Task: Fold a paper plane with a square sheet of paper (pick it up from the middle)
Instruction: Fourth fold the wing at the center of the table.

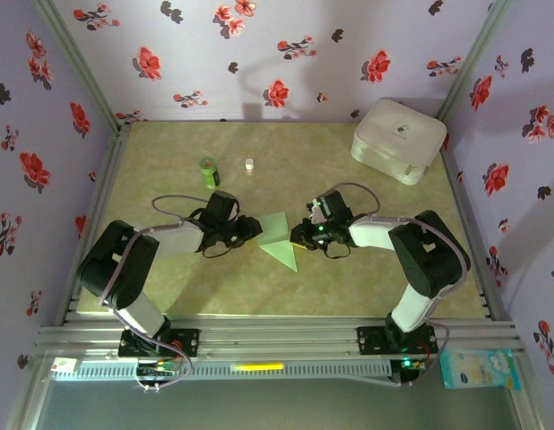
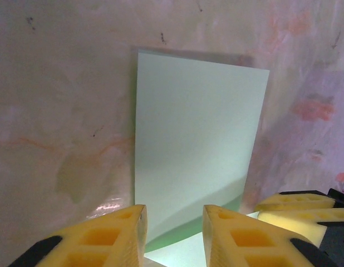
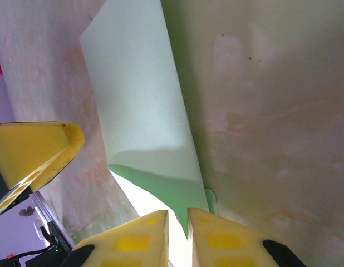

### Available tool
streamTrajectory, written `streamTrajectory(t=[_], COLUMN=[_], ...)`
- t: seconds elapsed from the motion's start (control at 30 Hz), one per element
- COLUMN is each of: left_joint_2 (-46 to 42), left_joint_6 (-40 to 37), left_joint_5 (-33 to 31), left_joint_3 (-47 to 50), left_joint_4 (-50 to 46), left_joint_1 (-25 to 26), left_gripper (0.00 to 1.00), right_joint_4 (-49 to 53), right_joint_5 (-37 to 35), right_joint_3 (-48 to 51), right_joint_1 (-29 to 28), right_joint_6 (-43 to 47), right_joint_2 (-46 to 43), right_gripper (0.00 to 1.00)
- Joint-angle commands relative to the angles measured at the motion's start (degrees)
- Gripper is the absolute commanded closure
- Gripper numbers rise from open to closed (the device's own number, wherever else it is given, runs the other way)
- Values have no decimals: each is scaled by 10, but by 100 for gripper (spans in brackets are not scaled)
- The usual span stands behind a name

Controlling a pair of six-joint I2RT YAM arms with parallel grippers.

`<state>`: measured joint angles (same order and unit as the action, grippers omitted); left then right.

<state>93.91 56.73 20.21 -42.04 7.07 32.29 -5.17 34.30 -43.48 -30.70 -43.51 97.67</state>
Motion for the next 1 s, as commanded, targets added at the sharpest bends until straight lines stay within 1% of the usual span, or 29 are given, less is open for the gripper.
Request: streamTrajectory(t=[0.0, 0.17, 0.47, 0.77, 0.97], left_joint_2=[8, 9, 8, 4, 14], left_joint_6=[14, 19, 34, 45, 51], left_joint_5=[17, 22, 38, 51, 61], left_joint_3=[11, 14, 30, 41, 37], left_joint_4=[23, 31, 63, 86, 98], left_joint_1=[-7, -12, -23, -35, -35], left_gripper=[68, 68, 67, 61, 59], right_joint_4=[-15, -21, -25, -97, -125], right_joint_5=[13, 18, 18, 44, 52], right_joint_3=[-7, -7, 4, 35, 46], right_joint_1=[-2, -2, -1, 1, 3], right_joint_6=[7, 6, 9, -22, -38], right_joint_2=[14, 17, -13, -49, -54], right_gripper=[85, 86, 96, 99, 100])
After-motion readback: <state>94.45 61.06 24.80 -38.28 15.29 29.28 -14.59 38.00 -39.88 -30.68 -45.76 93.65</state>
